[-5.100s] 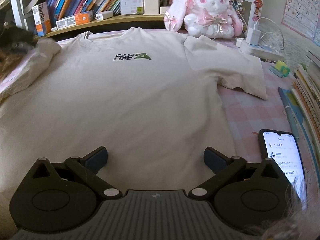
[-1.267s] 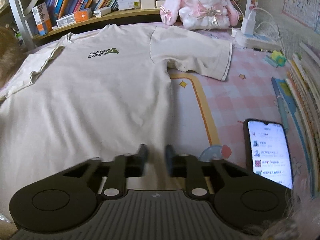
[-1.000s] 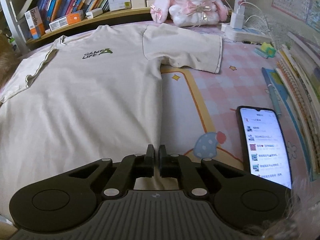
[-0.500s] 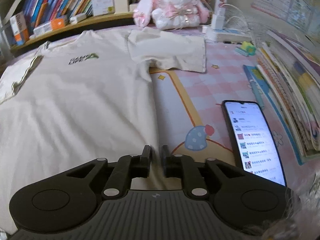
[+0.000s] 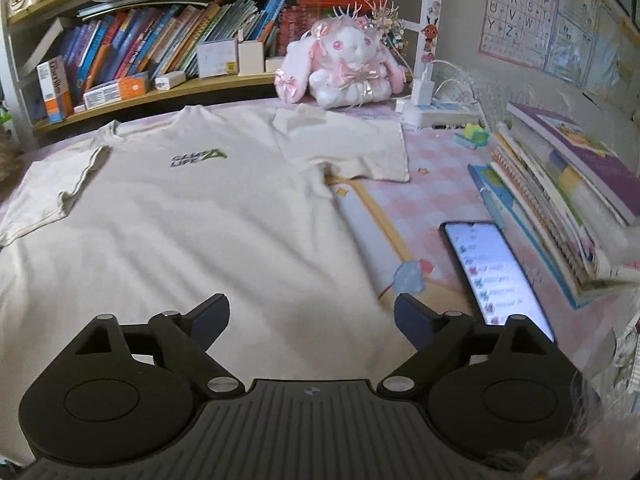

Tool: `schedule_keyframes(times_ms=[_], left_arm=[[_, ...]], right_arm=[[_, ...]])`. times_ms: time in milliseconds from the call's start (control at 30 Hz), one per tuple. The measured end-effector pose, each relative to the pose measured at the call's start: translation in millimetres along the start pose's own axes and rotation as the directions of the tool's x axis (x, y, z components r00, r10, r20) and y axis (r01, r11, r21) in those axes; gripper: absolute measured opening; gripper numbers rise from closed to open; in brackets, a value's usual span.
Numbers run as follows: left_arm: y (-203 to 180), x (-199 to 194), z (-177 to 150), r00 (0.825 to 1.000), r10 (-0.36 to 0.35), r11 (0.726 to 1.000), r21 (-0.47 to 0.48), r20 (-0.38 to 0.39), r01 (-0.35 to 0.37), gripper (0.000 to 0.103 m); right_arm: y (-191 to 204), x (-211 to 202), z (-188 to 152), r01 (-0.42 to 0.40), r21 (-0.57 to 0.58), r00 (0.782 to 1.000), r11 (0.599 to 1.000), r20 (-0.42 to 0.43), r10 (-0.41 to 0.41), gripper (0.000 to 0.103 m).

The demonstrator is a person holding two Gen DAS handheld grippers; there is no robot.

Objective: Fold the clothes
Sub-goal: 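Open the left gripper and lift it away from the folded side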

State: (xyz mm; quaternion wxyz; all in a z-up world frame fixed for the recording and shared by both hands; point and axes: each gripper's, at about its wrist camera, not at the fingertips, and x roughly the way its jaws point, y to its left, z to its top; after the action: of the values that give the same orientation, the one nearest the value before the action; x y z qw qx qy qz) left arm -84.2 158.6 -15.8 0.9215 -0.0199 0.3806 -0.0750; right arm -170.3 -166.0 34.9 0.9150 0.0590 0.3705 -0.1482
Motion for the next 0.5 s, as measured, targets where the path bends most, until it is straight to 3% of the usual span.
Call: schedule_keyframes(times_ms=[133,300,500], left_arm=[[-6,-1,-15,0.999,-0.027,0.999,0.044,-0.039,0.029,0.096],[-11,-2,-19,0.998,-0.038,0.997,0.065,-0.041,0.04,0.096],[-18,-2,-20,0.998,-0.043,0.995,0.094,-0.037,0.046,0.097]], right_arm=[[14,-11,-12,0.001,-0.013,1.0,1.0,-0.006,-0.001,0.099],[24,-21,-21,0.02,-0.065,1.0,0.998,-0.008,-0.021,0.101],[20,-22,-20,0.025,-0.047,1.0,0.999,-0.012,-0.025,0.102]])
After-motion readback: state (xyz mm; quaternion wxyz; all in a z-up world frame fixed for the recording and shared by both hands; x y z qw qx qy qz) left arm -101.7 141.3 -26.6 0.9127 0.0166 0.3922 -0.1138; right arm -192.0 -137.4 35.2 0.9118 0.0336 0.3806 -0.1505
